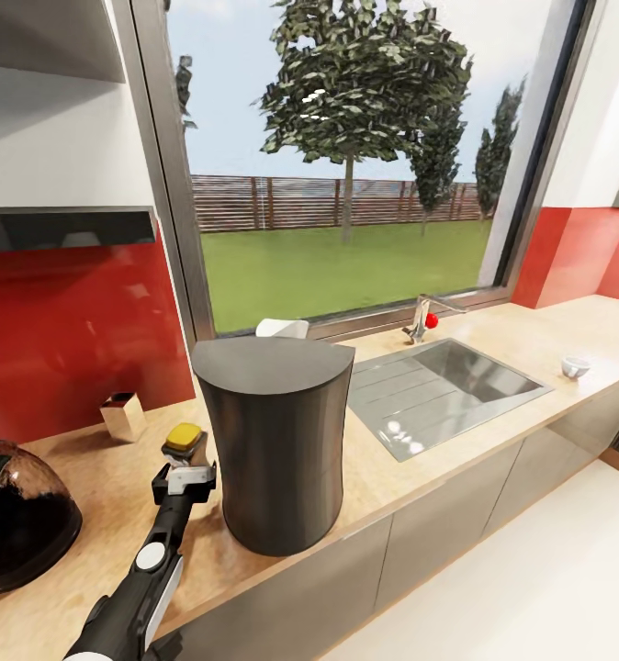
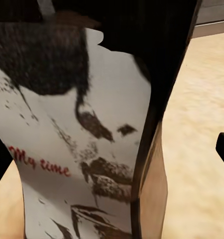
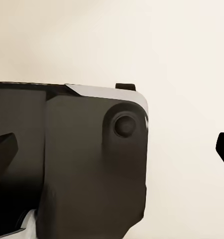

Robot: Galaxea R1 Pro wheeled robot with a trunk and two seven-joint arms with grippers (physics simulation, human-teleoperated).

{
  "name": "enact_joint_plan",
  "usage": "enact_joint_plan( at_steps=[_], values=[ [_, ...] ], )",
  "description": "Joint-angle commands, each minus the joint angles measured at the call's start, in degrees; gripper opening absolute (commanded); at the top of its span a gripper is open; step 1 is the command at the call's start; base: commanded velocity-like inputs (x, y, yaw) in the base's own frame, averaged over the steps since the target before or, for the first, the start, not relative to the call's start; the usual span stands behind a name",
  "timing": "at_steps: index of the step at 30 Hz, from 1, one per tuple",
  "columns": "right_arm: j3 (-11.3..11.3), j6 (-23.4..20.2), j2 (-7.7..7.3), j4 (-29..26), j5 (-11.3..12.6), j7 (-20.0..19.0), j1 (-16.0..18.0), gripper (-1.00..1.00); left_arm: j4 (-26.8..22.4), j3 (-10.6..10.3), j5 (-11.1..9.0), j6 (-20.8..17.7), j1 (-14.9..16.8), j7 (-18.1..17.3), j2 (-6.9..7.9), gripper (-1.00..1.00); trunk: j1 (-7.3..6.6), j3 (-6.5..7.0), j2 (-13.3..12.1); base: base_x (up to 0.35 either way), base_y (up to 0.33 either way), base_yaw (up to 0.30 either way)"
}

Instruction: Set up a coffee station on the kitchen countertop: keep the coffee maker on the countertop, move the bottle of coffee from the kitchen shelf to the counter next to the coffee maker, place a paper coffee filter on top of the coffee maker, put the saucer next to the coffee maker with the coffee cup on the saucer, and place the electric kettle next to the coffee maker.

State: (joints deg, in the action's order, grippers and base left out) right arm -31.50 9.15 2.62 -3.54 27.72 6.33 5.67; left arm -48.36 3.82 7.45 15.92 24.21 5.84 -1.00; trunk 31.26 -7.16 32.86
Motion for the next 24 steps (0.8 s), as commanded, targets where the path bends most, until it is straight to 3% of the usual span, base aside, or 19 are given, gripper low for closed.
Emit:
enact_joint_plan(
  at_steps=[1, 19, 24],
  values=[
    [-0.5, 0.2, 0.01, 0.0, 0.5, 0.2, 0.0, 1.0, 0.0, 0.1, 0.6, 0.2, 0.0, 0.2, -0.05, 1.0, 0.02, -0.1, 0.1, 0.0, 0.0, 0.0],
    [-0.5, 0.2, 0.01, 0.0, 0.5, 0.2, 0.0, 1.0, 0.0, 0.1, 0.6, 0.2, 0.0, 0.2, -0.06, 1.0, 0.02, -0.1, 0.1, -0.003, 0.0, 0.0],
    [-0.5, 0.2, 0.01, 0.0, 0.5, 0.2, 0.0, 1.0, 0.0, 0.1, 0.6, 0.2, 0.0, 0.2, 0.04, 1.0, 0.02, -0.1, 0.1, -0.236, 0.0, 0.0]
  ],
)
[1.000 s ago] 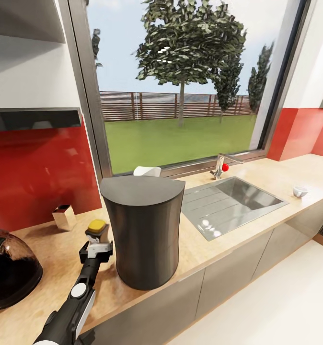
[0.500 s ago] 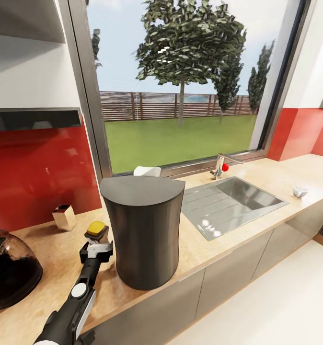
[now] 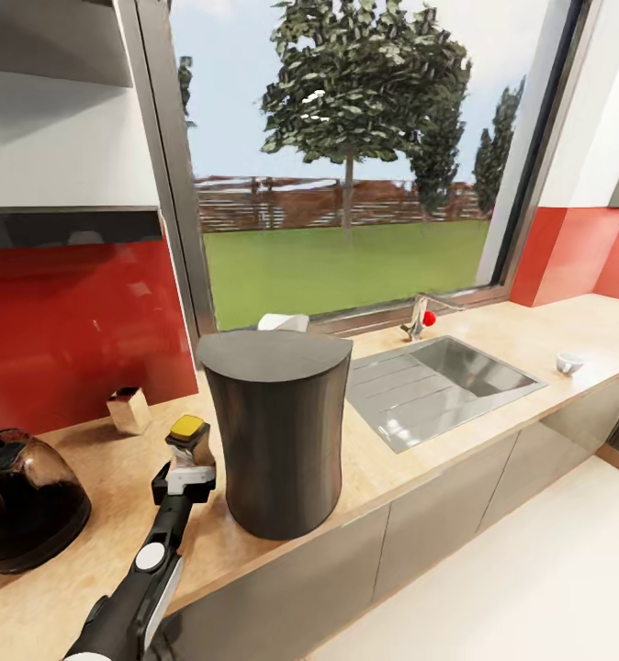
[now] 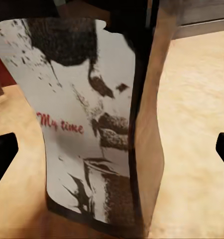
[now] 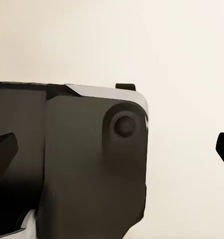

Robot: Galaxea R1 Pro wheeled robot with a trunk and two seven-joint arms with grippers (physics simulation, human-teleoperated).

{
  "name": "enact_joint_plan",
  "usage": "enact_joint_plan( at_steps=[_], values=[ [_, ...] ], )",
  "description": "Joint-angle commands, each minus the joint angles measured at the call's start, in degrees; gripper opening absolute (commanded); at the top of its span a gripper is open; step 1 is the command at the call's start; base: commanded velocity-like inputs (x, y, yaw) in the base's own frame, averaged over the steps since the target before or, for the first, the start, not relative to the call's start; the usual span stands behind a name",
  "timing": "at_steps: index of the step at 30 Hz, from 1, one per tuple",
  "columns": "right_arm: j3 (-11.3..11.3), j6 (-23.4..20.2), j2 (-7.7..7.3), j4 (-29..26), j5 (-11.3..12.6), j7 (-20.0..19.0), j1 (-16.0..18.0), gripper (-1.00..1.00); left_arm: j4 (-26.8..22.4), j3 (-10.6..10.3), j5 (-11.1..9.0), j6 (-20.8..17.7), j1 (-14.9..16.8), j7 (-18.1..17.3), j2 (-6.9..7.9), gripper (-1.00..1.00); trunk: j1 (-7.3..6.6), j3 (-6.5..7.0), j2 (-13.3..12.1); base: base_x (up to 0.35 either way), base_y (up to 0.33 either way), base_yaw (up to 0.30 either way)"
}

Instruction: Set up a coffee station on the kitchen countertop: keep the coffee maker on the countertop, move the bottle of coffee from the kitchen shelf to the counter next to the coffee maker, place a paper coffee filter on top of the coffee maker, put the saucer next to the coffee maker with the coffee cup on the saucer, and place the electric kettle next to the coffee maker.

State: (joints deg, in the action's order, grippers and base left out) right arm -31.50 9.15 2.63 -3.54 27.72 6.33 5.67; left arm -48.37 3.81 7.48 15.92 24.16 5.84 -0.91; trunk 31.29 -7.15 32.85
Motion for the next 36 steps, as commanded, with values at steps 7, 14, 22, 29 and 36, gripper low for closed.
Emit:
enact_joint_plan(
  at_steps=[7, 14, 22, 29, 36],
  values=[
    [-0.5, 0.2, 0.01, 0.0, 0.5, 0.2, 0.0, 1.0, 0.0, 0.1, 0.8, 0.2, 0.0, 0.2, 0.2, 1.0, -0.01, -0.1, 0.1, -0.316, 0.0, 0.0],
    [-0.4, 0.2, 0.01, -0.1, 0.5, 0.2, 0.0, 1.0, -0.1, 0.2, 0.7, 0.4, -2.8, 0.3, 0.31, 1.0, -0.01, -0.1, 0.1, -0.046, 0.0, 0.0],
    [-0.5, 0.2, 0.01, 0.0, 0.5, 0.2, 0.0, 1.0, -1.9, 0.2, 0.5, 13.4, -12.9, 0.8, 0.08, 1.0, -0.01, -0.1, 0.1, 0.0, 0.0, 0.0],
    [-0.5, 0.2, 0.03, -0.1, 0.6, 0.2, 0.0, 1.0, -4.0, 0.3, 0.5, 15.4, -16.9, 0.9, -0.13, 1.0, -0.01, -0.1, 0.1, 0.0, 0.0, -0.004],
    [-0.5, 0.2, 0.04, -0.1, 0.5, 0.2, 0.0, 1.0, -4.4, 0.3, 0.5, 15.5, -17.4, 0.8, -0.14, 1.0, -0.01, -0.1, 0.1, -0.075, 0.0, -0.195]
  ],
)
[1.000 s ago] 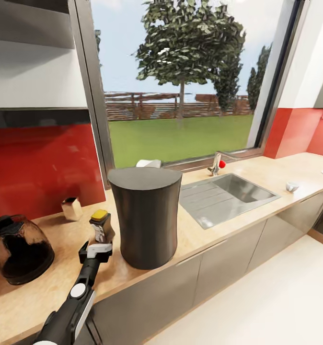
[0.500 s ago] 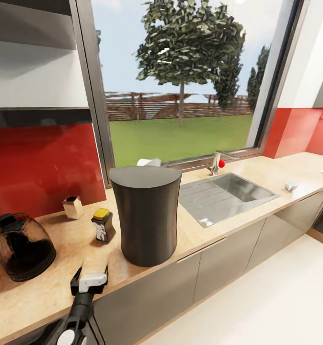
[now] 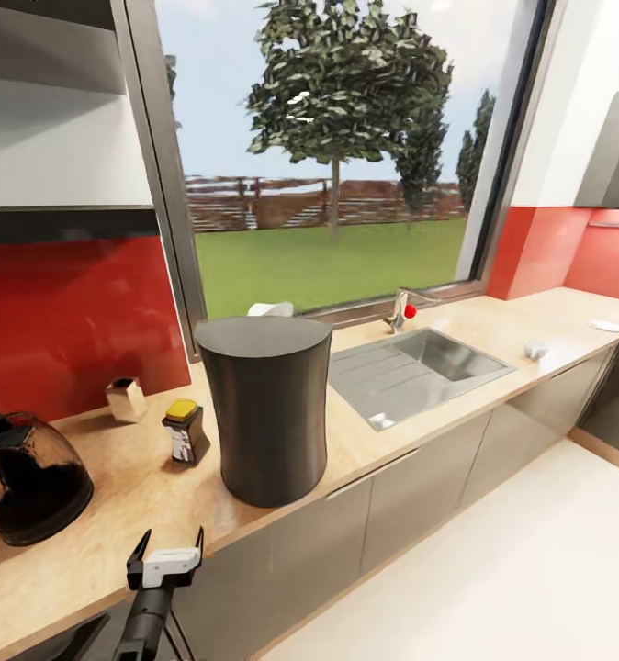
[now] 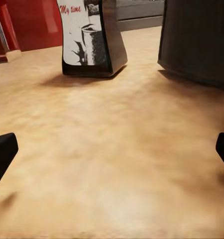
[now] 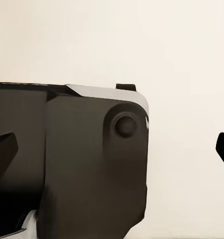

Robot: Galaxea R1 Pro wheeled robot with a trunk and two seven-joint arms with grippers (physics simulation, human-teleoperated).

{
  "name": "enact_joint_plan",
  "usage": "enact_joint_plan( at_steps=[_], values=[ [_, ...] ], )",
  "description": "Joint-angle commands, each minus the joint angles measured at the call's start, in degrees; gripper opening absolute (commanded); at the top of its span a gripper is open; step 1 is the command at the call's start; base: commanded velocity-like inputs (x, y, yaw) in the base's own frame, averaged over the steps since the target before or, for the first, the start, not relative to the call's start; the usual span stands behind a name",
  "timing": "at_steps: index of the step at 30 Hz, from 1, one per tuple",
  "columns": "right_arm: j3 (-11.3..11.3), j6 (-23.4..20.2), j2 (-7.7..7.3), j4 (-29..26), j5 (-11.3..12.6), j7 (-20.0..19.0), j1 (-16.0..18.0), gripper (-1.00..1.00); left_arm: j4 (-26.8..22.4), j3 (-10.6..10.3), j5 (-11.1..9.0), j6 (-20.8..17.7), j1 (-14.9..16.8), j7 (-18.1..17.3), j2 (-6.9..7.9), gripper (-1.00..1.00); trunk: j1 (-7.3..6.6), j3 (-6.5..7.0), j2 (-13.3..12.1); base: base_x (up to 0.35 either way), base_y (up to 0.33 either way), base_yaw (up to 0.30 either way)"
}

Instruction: Set up a coffee station on the kitchen countertop: keep the coffee maker on the countertop, move the bottle of coffee from the kitchen shelf to the counter next to the coffee maker, place a paper coffee filter on top of the coffee maker, put the saucer next to the coffee maker with the coffee cup on the saucer, and place the electric kettle next to the coffee maker.

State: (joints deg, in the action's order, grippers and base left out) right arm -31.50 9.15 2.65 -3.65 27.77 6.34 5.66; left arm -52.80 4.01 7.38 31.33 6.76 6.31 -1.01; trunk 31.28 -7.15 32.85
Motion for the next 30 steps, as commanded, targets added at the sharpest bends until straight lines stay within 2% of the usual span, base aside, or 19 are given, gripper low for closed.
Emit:
enact_joint_plan(
  at_steps=[1, 7, 15, 19, 21, 22, 26, 30],
  values=[
    [-0.5, 0.2, 0.04, 0.0, 0.5, 0.2, 0.1, 1.0, 0.0, 0.1, 0.6, 0.1, 0.0, 0.4, -0.04, 1.0, 0.0, -0.1, 0.1, -0.264, 0.0, -0.25],
    [-0.5, 0.2, 0.07, 0.0, 0.5, 0.2, 0.1, 1.0, 0.0, 0.1, 0.5, 0.1, 0.0, 0.4, -0.04, 1.0, 0.0, -0.1, 0.1, -0.306, 0.0, -0.231],
    [-0.5, 0.2, 0.08, 0.0, 0.5, 0.2, 0.1, 1.0, 1.1, -0.6, 0.6, 0.1, -0.9, -0.2, -0.24, 1.0, 0.0, -0.1, 0.1, -0.047, 0.0, -0.03],
    [-0.5, 0.2, 0.08, 0.0, 0.4, 0.2, 0.1, 1.0, 1.4, -4.5, 0.6, 0.7, -4.2, -0.2, -0.23, 1.0, 0.0, -0.1, 0.1, -0.002, 0.0, -0.002],
    [-0.5, 0.2, 0.08, 0.0, 0.4, 0.2, 0.1, 1.0, 1.5, -7.1, 0.6, 3.1, -7.5, -0.2, -0.17, 1.0, 0.0, -0.1, 0.1, 0.0, 0.0, 0.0],
    [-0.5, 0.2, 0.08, 0.0, 0.4, 0.2, 0.0, 1.0, 1.6, -8.9, 0.7, 4.9, -14.0, -0.2, -0.06, 1.0, 0.0, -0.1, 0.1, 0.0, 0.0, 0.0],
    [-0.5, 0.2, 0.08, 0.0, 0.4, 0.2, 0.1, 1.0, 2.7, -9.3, 0.9, 5.0, -17.4, -0.2, 0.37, 1.0, 0.0, -0.1, 0.1, 0.0, 0.0, 0.0],
    [-0.4, 0.2, 0.08, 0.0, 0.5, 0.2, 0.1, 1.0, 5.3, -9.2, 0.9, 5.1, -18.2, 0.0, 0.46, 1.0, 0.0, -0.1, 0.1, 0.0, 0.0, 0.0]
  ],
)
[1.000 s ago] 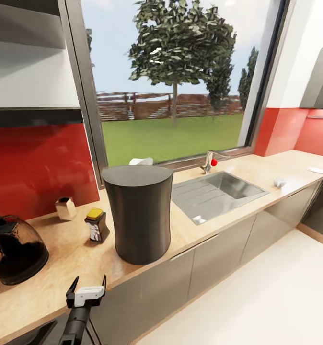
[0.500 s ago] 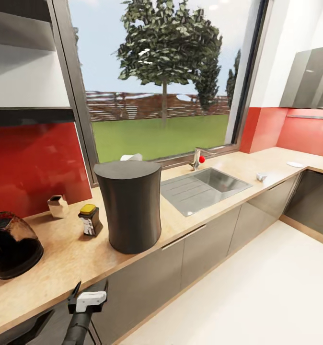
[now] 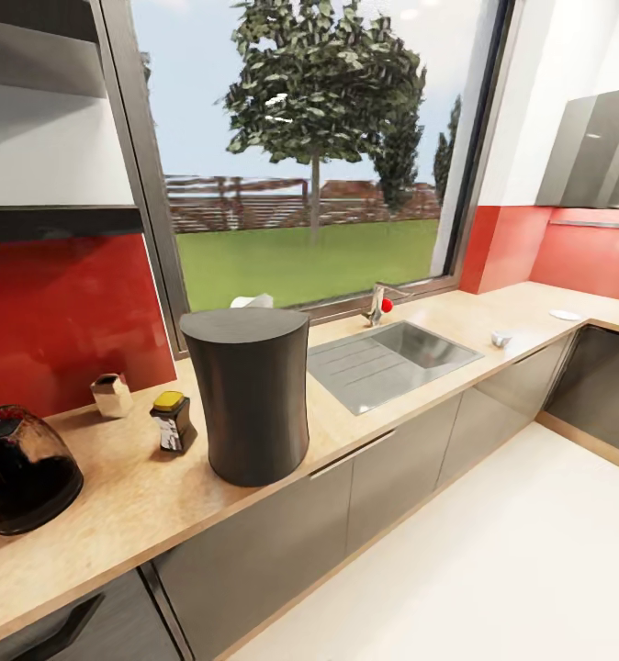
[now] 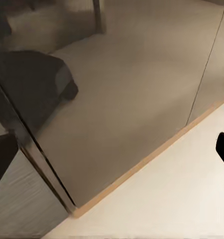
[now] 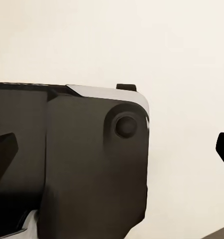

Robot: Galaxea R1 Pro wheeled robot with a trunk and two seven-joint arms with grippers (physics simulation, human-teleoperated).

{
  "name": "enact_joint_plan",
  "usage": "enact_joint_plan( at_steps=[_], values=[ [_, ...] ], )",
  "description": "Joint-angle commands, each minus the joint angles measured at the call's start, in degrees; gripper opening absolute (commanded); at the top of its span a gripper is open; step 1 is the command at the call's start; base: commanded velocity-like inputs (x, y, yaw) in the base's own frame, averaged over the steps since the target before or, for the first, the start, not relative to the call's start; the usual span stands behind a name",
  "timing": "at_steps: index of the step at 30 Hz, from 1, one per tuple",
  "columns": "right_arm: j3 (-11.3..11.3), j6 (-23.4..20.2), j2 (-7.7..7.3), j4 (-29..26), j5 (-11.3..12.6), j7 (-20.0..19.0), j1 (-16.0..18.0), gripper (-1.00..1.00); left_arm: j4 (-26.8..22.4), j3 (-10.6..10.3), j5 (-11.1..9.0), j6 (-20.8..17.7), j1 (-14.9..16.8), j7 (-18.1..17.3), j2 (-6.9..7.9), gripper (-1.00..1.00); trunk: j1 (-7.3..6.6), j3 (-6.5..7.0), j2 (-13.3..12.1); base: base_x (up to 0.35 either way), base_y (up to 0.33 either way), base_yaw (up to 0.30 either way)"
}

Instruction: Set up a coffee station on the kitchen countertop: keep the coffee maker on the countertop, move the bottle of coffee from the kitchen shelf to the counter next to the coffee maker, place a paper coffee filter on top of the coffee maker, put the saucer next to the coffee maker with the coffee cup on the saucer, and place the electric kettle next to the coffee maker.

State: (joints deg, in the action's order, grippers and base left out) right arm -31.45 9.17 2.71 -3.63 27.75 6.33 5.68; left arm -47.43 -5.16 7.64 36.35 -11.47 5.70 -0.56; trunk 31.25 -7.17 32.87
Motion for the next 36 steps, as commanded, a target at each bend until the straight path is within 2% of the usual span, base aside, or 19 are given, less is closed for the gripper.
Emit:
enact_joint_plan(
  at_steps=[1, 6, 9, 10, 11, 13, 14, 19, 23, 28, 36],
  values=[
    [-0.5, 0.2, 0.01, 0.0, 0.5, 0.2, 0.0, 1.0, 1.3, 0.0, 0.6, 0.0, -0.1, 0.7, 0.02, 1.0, 0.02, -0.09, 0.1, 0.0, 0.0, 0.0],
    [-0.5, 0.2, 0.01, 0.0, 0.5, 0.2, 0.0, 1.0, 8.6, 0.3, 0.4, -0.4, 0.1, 0.9, 0.12, 1.0, 0.02, -0.09, 0.1, 0.0, 0.0, 0.0],
    [-0.4, 0.2, 0.01, -0.1, 0.7, 0.2, 0.0, 1.0, 21.5, 0.3, 0.5, -0.6, 0.5, 1.0, 0.19, 1.0, 0.02, -0.09, 0.1, 0.0, 0.0, 0.0],
    [-0.4, 0.2, 0.01, -0.1, 0.7, 0.2, 0.0, 1.0, 22.5, 0.3, 0.5, -0.6, 0.5, 1.0, 0.21, 1.0, 0.02, -0.09, 0.1, 0.0, 0.0, 0.0],
    [-0.4, 0.2, 0.01, -0.2, 0.8, 0.3, 0.0, 1.0, 26.5, 0.3, 0.3, -0.8, 0.4, 1.0, 0.88, 1.0, 0.02, -0.07, 0.1, 0.0, 0.0, 0.0],
    [-0.4, 0.8, 0.01, -0.2, 0.8, 0.3, 0.0, 1.0, 29.6, 0.3, 0.2, -1.0, 0.4, 1.0, 1.44, 1.0, 0.02, -0.06, 0.1, 0.0, 0.0, 0.0],
    [-0.4, 1.9, 0.08, -0.2, 0.8, 0.3, 0.0, 1.0, 34.2, 0.3, -0.1, -3.6, 0.5, 3.6, 1.45, 1.0, 0.02, -0.06, 0.1, 0.0, 0.0, -0.069],
    [-0.4, 2.0, 0.12, -0.3, 0.9, 0.3, 0.0, 1.0, 34.7, 0.3, -0.4, -13.7, 0.6, 12.7, 1.01, 1.0, 0.02, -0.06, 0.1, 0.0, 0.0, -0.235],
    [-0.4, 2.1, 0.17, -0.2, 1.0, 0.3, 0.0, 1.0, 34.5, 0.4, -0.4, -18.0, 0.5, 16.5, 0.73, 1.0, 0.02, -0.06, 0.1, 0.0, 0.0, -0.288],
    [-0.3, 2.1, 0.19, -0.2, 1.0, 0.3, 0.0, 1.0, 34.7, 0.4, -0.3, -19.7, 0.6, 17.4, -0.42, 1.0, 0.02, -0.06, 0.1, 0.0, 0.0, -0.298],
    [-0.3, 2.1, 0.19, -0.2, 1.0, 0.3, 0.0, 1.0, 34.9, 0.2, -0.1, -25.8, 0.5, 17.6, -1.46, 1.0, 0.02, -0.06, 0.1, 0.072, -0.095, -0.3]
  ],
)
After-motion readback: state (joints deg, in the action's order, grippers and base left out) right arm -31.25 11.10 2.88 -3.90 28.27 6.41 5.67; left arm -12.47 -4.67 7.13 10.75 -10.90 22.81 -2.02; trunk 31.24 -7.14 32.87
